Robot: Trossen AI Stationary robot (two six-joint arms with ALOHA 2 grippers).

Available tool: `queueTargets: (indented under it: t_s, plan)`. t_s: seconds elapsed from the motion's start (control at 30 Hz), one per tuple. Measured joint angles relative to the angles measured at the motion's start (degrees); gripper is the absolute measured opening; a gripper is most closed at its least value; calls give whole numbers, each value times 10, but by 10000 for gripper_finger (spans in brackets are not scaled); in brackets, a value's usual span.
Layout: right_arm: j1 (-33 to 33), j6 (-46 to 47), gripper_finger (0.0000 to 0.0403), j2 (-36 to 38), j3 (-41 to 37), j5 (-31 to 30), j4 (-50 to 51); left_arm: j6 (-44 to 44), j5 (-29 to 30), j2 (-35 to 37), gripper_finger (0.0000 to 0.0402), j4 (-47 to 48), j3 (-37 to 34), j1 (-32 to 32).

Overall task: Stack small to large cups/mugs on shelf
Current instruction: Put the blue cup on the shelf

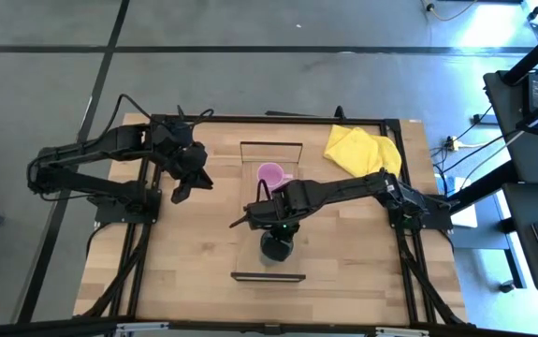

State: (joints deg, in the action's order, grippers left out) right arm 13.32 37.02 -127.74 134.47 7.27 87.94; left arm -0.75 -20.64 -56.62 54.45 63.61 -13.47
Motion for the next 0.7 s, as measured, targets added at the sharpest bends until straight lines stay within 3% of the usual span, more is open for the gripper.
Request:
queueTargets:
  t_s: [0.3,0.7]
  plan:
    - [0,0,69,7,4,3,-7,-12,5,0,55,-3,0,0]
    - [0,0,78,76,5,-18,-56,-10,6,0,55,-14,0,0]
